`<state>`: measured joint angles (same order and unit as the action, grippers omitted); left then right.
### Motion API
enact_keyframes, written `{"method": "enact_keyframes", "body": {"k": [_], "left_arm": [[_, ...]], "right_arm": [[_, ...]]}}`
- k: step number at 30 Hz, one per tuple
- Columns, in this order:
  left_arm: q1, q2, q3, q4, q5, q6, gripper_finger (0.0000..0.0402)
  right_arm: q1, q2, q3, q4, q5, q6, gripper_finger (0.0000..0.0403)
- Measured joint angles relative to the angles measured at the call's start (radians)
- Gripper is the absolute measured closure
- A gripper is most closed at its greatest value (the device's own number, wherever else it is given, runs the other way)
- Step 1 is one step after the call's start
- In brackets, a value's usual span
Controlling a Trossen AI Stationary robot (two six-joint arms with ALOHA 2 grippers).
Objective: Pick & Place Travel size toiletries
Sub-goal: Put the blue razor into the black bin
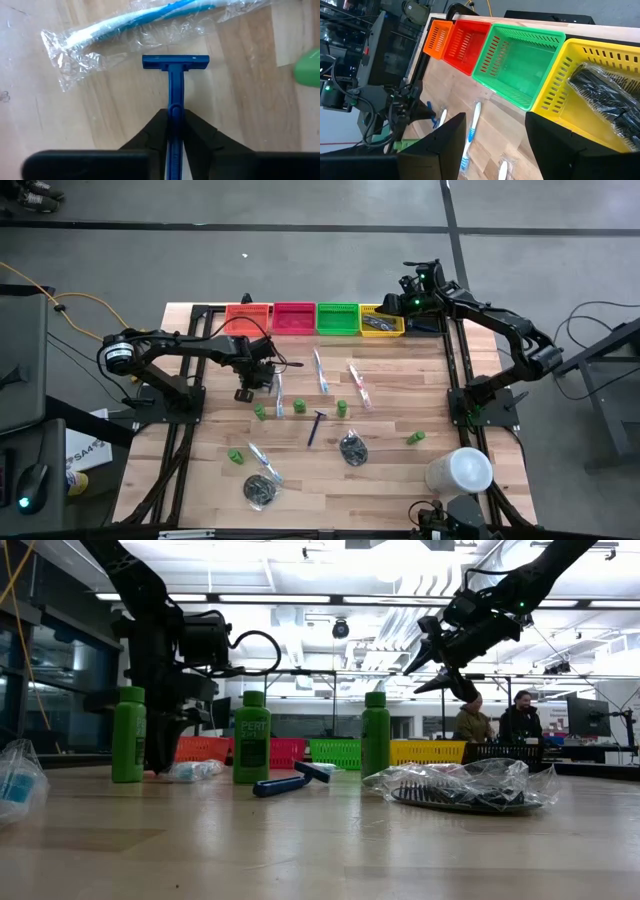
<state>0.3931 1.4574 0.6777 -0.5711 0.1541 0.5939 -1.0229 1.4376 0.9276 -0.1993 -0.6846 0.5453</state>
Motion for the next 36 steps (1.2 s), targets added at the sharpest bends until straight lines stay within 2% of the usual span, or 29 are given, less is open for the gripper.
{"method": "enact_keyframes", "body": {"k": [8,16,21,26,29,34,36], "left_arm": [[0.0,-0.028,0.003,-0.028,0.017,-0.042,0.0374],[0.052,-0.187,0.115,-0.033,0.015,-0.116,0.0374],[0.143,-0.249,0.183,0.202,0.015,-0.229,0.0374],[0.238,-0.245,0.207,0.589,0.075,-0.437,0.0366],[0.263,-0.223,0.207,0.797,0.096,-0.55,0.0366],[0.275,-0.186,0.207,1.032,0.126,-0.665,0.0373],[0.274,-0.167,0.207,1.087,0.13,-0.703,0.0373]], "right_arm": [[0.0,0.0,0.0,0.0,-0.006,0.0,0.0204],[0.002,0.0,0.0,0.008,-0.064,-0.052,0.0204],[0.036,0.0,0.0,0.076,-0.109,-0.173,0.0204],[0.127,0.0,0.0,0.219,-0.091,-0.418,0.0204],[0.201,0.0,0.0,0.35,-0.003,-0.46,0.0204],[0.312,0.004,0.0,0.551,0.256,-0.444,0.0204],[0.341,0.011,0.0,0.63,0.261,-0.408,0.0204]]}}
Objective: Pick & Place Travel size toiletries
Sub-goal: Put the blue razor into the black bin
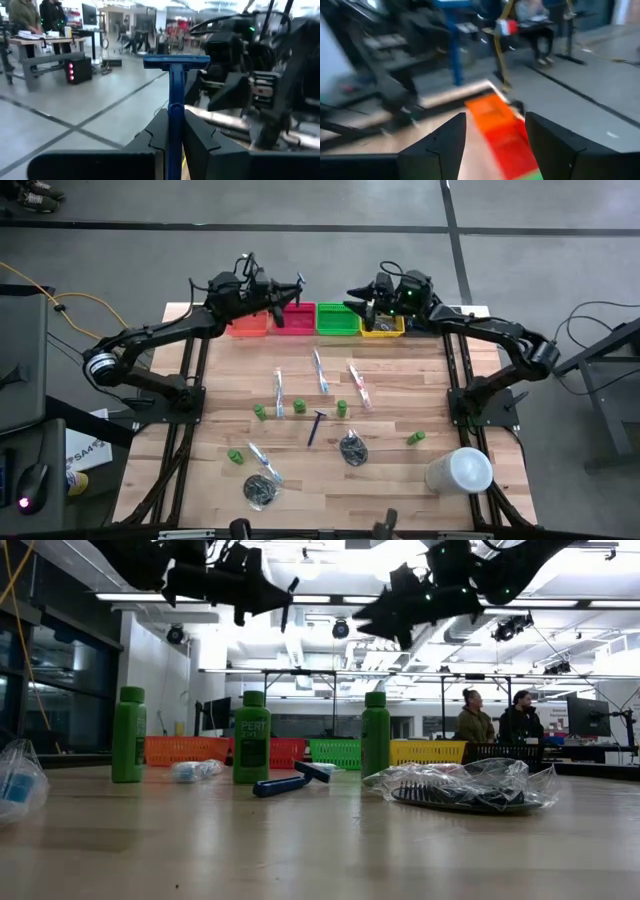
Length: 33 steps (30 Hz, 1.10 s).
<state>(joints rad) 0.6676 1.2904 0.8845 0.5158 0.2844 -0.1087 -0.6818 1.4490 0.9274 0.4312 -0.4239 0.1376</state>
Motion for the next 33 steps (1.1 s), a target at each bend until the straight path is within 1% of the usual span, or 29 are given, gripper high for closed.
{"method": "enact_keyframes", "body": {"k": [2,4,8,11,15,18,23,26,33], "left_arm": [[0.0,0.018,0.0,0.058,0.021,-0.029,0.0373],[0.0,0.036,0.0,0.104,0.05,-0.06,0.0373],[-0.001,0.072,0.0,0.204,0.108,-0.111,0.0373],[-0.002,0.083,0.001,0.226,0.122,-0.132,0.0373],[-0.015,0.084,0.0,0.248,0.133,-0.133,0.0373],[-0.023,0.084,0.001,0.244,0.135,-0.133,0.0373],[-0.028,0.084,0.001,0.242,0.156,-0.133,0.0373],[-0.035,0.084,0.001,0.245,0.156,-0.133,0.0373],[-0.042,0.084,0.001,0.244,0.182,-0.153,0.0373]], "right_arm": [[0.013,0.021,0.02,0.034,-0.051,0.077,0.0204],[0.02,0.052,0.051,0.031,-0.115,0.127,0.0204],[0.034,0.109,0.123,0.025,-0.139,0.146,0.0204],[0.043,0.145,0.19,0.021,-0.176,0.15,0.0204],[0.057,0.211,0.268,-0.025,-0.176,0.149,0.0204],[0.073,0.26,0.315,-0.03,-0.181,0.154,0.0204],[0.102,0.306,0.38,-0.03,-0.198,0.149,0.0204],[0.117,0.313,0.396,-0.046,-0.216,0.145,0.0204],[0.142,0.316,0.398,-0.047,-0.177,0.095,0.0209]]}}
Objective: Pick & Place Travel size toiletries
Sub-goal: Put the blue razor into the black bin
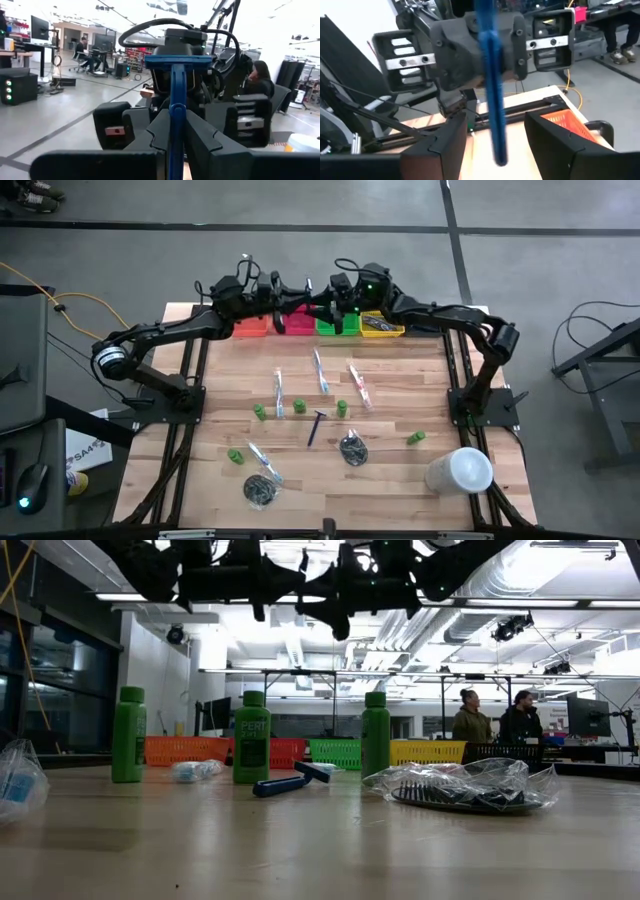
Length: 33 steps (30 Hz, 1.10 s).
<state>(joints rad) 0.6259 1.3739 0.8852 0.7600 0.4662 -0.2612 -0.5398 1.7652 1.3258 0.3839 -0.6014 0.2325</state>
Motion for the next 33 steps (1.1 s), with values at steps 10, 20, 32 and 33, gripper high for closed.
{"method": "enact_keyframes", "body": {"k": [10,20,32,33], "left_arm": [[-0.014,0.0,0.0,0.0,0.044,-0.013,0.0373],[-0.018,0.0,0.0,-0.009,0.052,-0.079,0.0333],[0.009,-0.018,0.0,-0.044,-0.031,-0.062,0.0166],[0.017,-0.021,0.0,-0.05,-0.032,-0.062,0.0164]], "right_arm": [[0.026,0.007,0.0,-0.009,-0.006,-0.02,0.0321],[0.03,0.007,0.0,-0.013,-0.028,0.005,0.0377],[-0.037,-0.056,0.0,-0.252,0.085,-0.02,0.0377],[-0.052,-0.072,0.0,-0.309,0.107,-0.027,0.0377]]}}
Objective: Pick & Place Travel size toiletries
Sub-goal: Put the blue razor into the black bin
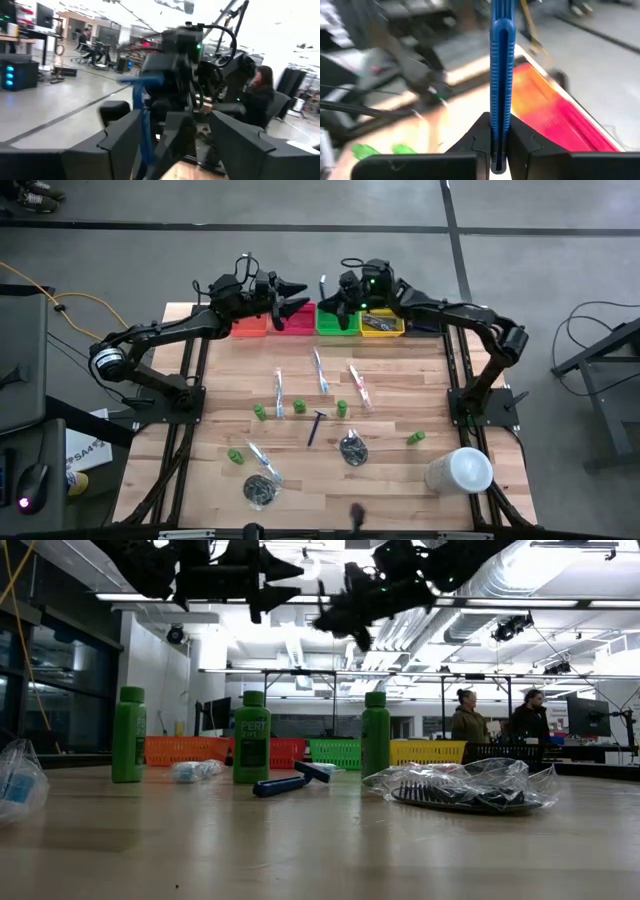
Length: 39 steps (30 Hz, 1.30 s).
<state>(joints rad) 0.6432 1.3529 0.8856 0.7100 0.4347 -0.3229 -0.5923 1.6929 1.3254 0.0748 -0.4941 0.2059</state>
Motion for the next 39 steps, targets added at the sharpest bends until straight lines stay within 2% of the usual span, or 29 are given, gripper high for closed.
{"method": "enact_keyframes", "body": {"k": [3,10,14,16,22,25,32,35,39], "left_arm": [[0.025,-0.011,0.0,-0.052,0.0,-0.002,0.0162],[0.047,-0.042,0.0,-0.143,-0.003,0.003,0.0161],[0.044,-0.043,0.0,-0.141,-0.002,0.003,0.016],[0.044,-0.042,0.0,-0.15,-0.003,0.003,0.016],[0.044,-0.042,0.0,-0.169,-0.003,0.003,0.016],[0.044,-0.042,0.0,-0.168,-0.002,0.003,0.016],[0.044,-0.042,0.0,-0.191,0.001,0.003,0.016],[0.044,-0.042,0.0,-0.205,0.002,0.003,0.016],[0.044,-0.042,0.0,-0.22,0.003,0.003,0.016]], "right_arm": [[-0.046,-0.059,0.0,-0.179,0.112,-0.043,0.0377],[-0.155,-0.188,0.0,-0.631,0.564,-0.1,0.0377],[-0.208,-0.201,0.0,-0.832,0.78,-0.099,0.0376],[-0.231,-0.192,0.0,-0.913,0.856,-0.086,0.0376],[-0.264,-0.142,0.0,-1.116,0.976,0.004,0.0376],[-0.271,-0.118,-0.001,-1.16,0.986,0.035,0.0376],[-0.265,-0.114,-0.109,-1.148,0.975,0.11,0.0376],[-0.278,-0.114,-0.172,-1.117,1.01,0.13,0.0376],[-0.299,-0.114,-0.237,-1.079,1.052,0.033,0.0376]]}}
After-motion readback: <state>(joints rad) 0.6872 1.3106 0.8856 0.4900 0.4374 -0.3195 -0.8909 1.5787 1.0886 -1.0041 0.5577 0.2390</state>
